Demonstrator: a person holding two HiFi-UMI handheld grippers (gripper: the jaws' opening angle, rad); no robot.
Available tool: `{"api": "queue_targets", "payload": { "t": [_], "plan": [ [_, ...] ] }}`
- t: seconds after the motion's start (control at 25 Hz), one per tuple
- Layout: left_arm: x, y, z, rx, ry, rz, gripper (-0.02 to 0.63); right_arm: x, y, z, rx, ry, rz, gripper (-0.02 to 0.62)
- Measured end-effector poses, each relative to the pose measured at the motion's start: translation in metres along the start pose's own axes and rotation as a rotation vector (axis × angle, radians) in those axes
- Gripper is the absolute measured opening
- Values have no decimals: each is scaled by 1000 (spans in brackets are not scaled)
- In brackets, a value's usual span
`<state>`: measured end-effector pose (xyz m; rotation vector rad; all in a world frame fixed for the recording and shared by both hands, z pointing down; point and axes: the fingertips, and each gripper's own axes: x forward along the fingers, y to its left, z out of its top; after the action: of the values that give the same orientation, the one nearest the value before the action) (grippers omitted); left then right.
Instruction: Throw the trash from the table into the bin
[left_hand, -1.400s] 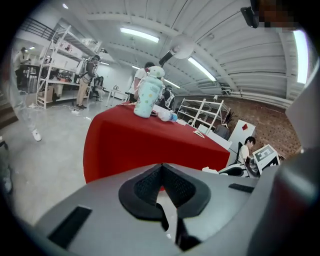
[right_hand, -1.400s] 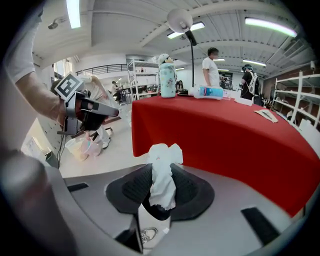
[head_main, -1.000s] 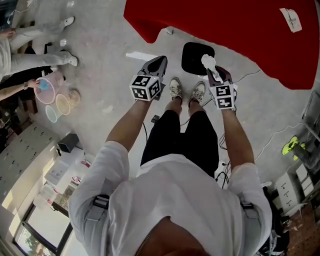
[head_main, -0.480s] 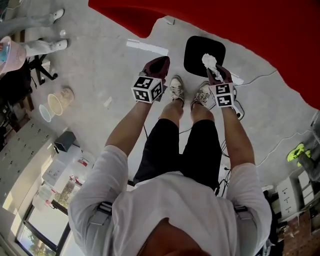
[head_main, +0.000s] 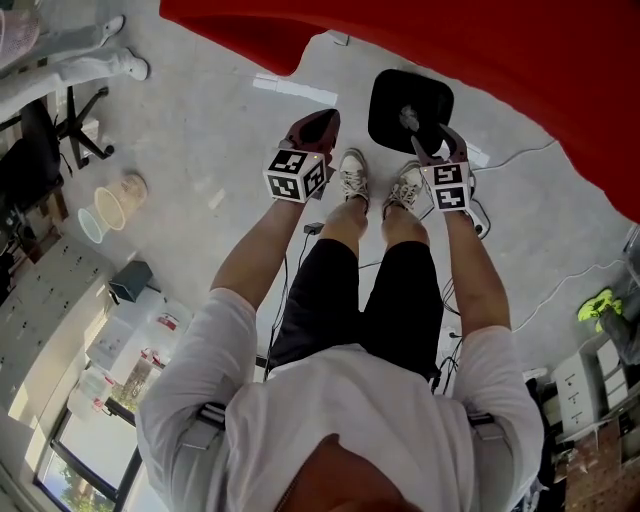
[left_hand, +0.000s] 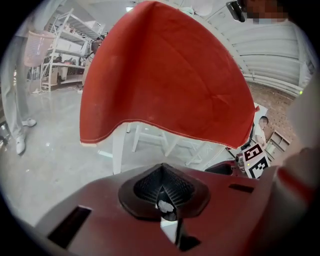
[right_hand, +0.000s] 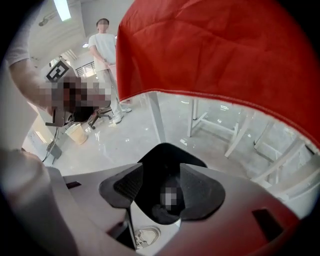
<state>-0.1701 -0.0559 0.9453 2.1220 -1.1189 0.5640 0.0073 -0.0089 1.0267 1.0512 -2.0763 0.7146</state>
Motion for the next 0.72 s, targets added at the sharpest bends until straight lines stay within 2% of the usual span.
{"api": "queue_targets", "payload": {
  "t": [0.4, 0.72],
  "plan": [
    [-53, -47, 94, 35, -78, -29, 9, -106, 2, 100, -3, -116, -54, 225],
    [-123, -90, 202, 89, -207, -67, 9, -217, 14, 211, -22, -294, -110, 204]
  ]
}}
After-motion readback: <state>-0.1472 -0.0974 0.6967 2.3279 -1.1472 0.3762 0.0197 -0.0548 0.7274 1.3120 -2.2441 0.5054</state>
